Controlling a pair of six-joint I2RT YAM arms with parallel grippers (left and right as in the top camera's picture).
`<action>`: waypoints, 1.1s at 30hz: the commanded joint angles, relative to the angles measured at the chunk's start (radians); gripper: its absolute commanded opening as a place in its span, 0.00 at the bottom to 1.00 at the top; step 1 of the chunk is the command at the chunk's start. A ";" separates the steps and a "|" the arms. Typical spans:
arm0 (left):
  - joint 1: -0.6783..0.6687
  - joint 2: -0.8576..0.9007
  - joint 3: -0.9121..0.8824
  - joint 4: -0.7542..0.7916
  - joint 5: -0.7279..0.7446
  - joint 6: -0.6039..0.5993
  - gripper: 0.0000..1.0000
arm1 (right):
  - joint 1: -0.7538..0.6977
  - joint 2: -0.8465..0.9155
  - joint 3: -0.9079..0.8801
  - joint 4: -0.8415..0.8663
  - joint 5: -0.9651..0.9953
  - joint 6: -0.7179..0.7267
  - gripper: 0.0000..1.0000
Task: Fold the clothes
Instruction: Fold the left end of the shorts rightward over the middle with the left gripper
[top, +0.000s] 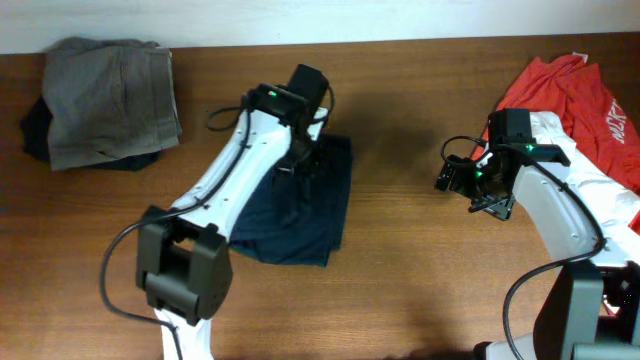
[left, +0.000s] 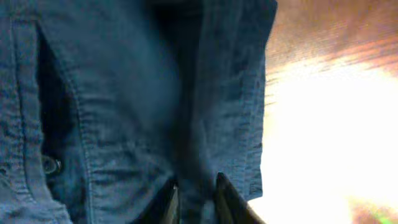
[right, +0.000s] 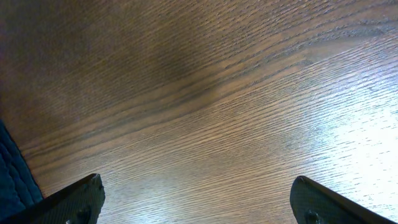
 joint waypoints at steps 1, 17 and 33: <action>-0.025 0.090 -0.003 0.002 0.024 -0.003 0.54 | -0.004 -0.005 0.010 0.000 0.009 -0.010 0.99; 0.280 0.092 -0.331 0.050 -0.009 0.079 0.01 | -0.004 -0.005 0.010 0.000 0.009 -0.010 0.99; 0.263 -0.144 -0.652 0.048 -0.008 0.000 0.04 | -0.004 -0.005 0.010 0.000 0.009 -0.010 0.99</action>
